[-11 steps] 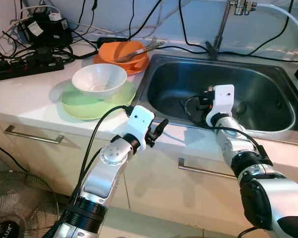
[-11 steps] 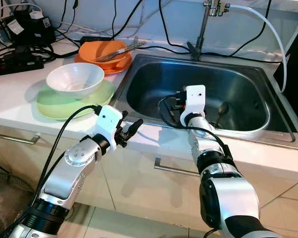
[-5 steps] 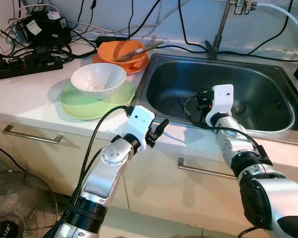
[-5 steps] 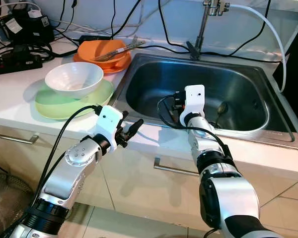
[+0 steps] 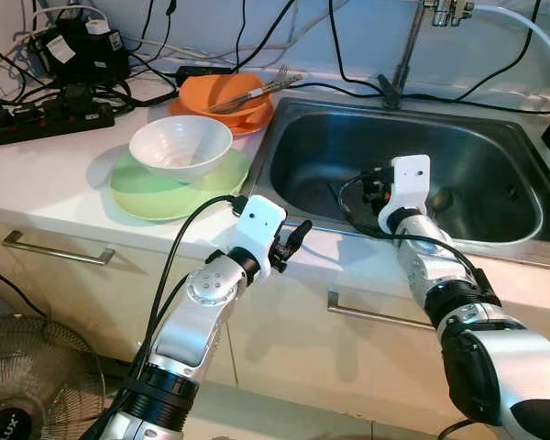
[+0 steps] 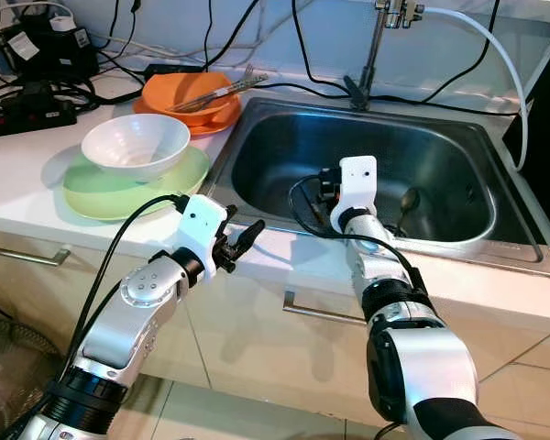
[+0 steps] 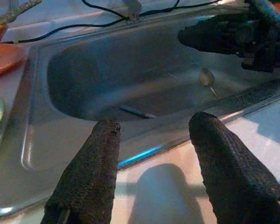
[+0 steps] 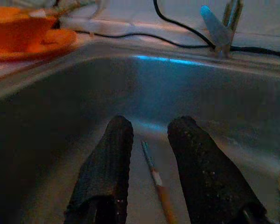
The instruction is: Kitchen organization
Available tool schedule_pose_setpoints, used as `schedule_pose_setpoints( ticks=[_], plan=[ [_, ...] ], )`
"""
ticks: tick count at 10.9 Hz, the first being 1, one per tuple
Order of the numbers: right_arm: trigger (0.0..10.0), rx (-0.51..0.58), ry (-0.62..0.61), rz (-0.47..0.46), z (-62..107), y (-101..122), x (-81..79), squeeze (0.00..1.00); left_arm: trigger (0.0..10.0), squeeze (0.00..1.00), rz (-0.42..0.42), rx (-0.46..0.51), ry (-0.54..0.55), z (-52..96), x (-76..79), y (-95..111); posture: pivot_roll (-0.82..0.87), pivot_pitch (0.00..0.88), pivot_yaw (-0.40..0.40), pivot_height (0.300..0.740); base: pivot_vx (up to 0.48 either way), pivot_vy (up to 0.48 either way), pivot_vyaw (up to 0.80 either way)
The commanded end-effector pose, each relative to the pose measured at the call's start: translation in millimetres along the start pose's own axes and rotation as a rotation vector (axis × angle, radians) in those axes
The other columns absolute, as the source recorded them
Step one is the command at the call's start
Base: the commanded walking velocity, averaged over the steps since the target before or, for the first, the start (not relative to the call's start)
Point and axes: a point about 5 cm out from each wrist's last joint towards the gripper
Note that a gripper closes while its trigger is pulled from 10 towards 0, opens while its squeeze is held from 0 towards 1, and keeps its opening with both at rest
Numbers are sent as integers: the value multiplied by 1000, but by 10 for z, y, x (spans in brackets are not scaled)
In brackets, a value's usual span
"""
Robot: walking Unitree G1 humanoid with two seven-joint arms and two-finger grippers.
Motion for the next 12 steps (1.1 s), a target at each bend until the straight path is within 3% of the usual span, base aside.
schedule_pose_setpoints(
  ticks=[1, 4, 5, 7, 8, 11, 12],
  plan=[
    [10000, 136, 35, -7, -90, 319, -57, 0, 10000, 0, -28, 28, 41, -22, -63, 62, 198, 55, -14, 740, 0, 0, 0],
    [10000, 297, 128, -26, -63, 553, -218, 0, 10000, 0, -96, 93, 93, -67, -178, 244, 180, 53, -9, 740, 0, 0, 0],
    [10000, 344, 174, -49, 31, 550, -308, 0, 10000, 0, -121, 146, 154, -76, -324, 414, 171, 45, -3, 740, 0, 0, 0],
    [10000, 286, 225, -126, 237, 262, -460, 0, 10000, 0, -144, 211, 337, -67, -757, 689, 163, 29, 6, 740, 0, 0, 0],
    [10000, 242, 240, -154, 325, 115, -541, 0, 10000, 0, -159, 197, 429, -49, -1004, 742, 159, 20, 13, 740, 0, 0, 0],
    [10000, 230, 263, -188, 435, 124, -677, 0, 10000, 0, -169, 132, 589, 69, -1485, 778, 151, 7, 25, 740, 0, 0, 0],
    [10000, 225, 273, -190, 444, 146, -709, 0, 10000, 0, -125, 107, 648, 111, -1639, 781, 153, 11, 24, 740, 0, 0, 0]
  ],
)
Point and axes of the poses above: a point about 5 cm out from each wrist's last joint towards the gripper, its own z axis pointing back from the gripper into the wrist, its own y axis along the axis of the wrist's last joint, x = y × z, and after that the axes turned 1 degree about z, right-handed
